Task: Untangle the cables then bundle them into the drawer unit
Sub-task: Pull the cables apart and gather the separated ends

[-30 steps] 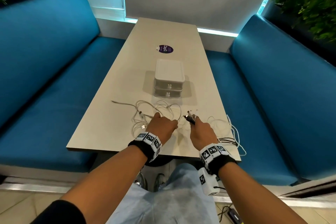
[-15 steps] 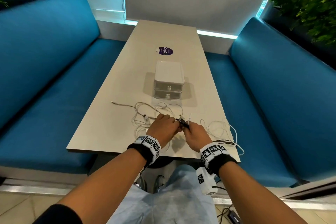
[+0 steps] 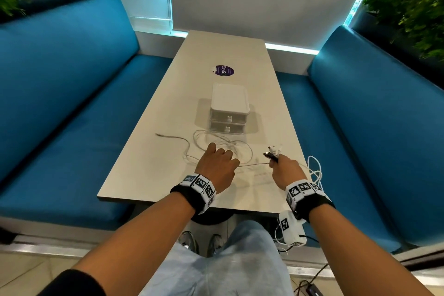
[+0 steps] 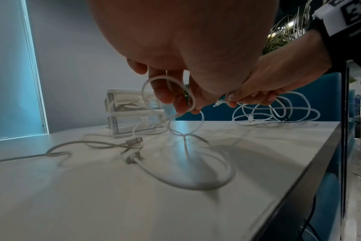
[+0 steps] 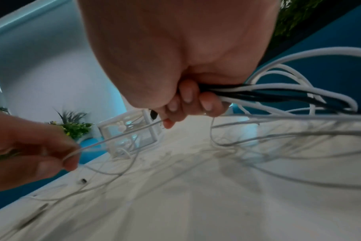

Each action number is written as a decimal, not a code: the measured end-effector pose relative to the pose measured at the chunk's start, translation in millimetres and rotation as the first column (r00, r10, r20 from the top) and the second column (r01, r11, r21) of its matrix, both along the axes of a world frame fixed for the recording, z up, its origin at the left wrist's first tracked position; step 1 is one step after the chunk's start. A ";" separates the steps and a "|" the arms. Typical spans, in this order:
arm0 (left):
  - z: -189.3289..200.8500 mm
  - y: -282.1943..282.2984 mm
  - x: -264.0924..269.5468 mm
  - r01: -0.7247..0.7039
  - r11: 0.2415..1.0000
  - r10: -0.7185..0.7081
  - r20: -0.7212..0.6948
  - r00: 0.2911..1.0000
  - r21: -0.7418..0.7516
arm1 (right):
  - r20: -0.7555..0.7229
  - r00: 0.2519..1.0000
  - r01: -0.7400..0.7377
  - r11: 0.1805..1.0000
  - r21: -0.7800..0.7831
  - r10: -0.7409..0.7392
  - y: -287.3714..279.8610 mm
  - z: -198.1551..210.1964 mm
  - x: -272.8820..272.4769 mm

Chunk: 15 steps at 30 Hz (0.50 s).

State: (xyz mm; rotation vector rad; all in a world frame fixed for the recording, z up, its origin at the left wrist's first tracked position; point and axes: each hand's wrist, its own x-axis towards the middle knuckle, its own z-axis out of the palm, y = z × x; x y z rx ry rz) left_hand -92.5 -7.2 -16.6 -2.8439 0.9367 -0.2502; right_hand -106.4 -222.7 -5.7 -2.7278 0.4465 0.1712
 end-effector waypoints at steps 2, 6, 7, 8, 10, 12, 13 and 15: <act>0.0 1.2 -0.8 0.004 1.000 -0.004 -0.006 1.000 0.005 | -0.002 1.000 0.018 0.998 -0.053 -0.018 -6.6 -1.7 -2.3; 1.4 -9.3 -5.7 -0.008 0.999 0.009 -0.020 1.000 0.036 | 0.015 1.000 -0.002 0.995 -0.096 0.003 -1.1 -8.9 -8.4; 0.3 -11.2 -6.2 -0.009 0.999 0.010 -0.015 1.000 0.051 | 0.027 1.000 -0.007 0.995 -0.102 0.009 1.1 -10.4 -9.6; -1.6 -12.2 -6.8 -0.012 0.998 0.013 -0.012 1.000 0.059 | 0.037 0.999 -0.012 0.994 -0.106 0.016 3.0 -11.4 -11.2; -5.4 -12.7 -7.7 -0.012 0.998 0.012 -0.009 1.000 0.060 | 0.063 0.998 -0.025 0.995 -0.095 0.032 6.0 -11.6 -13.9; -7.9 -14.1 -9.5 -0.002 0.998 0.003 -0.019 1.000 0.060 | 0.097 0.994 -0.038 0.996 -0.078 0.046 12.0 -9.8 -15.8; -8.6 -15.1 -10.6 0.002 0.998 -0.001 -0.030 1.000 0.061 | 0.119 0.991 -0.052 0.996 -0.067 0.059 16.7 -8.6 -16.7; -9.2 -17.1 -11.7 0.004 0.998 -0.001 -0.042 0.999 0.061 | 0.168 0.981 -0.092 0.995 -0.043 0.098 25.7 -7.9 -18.9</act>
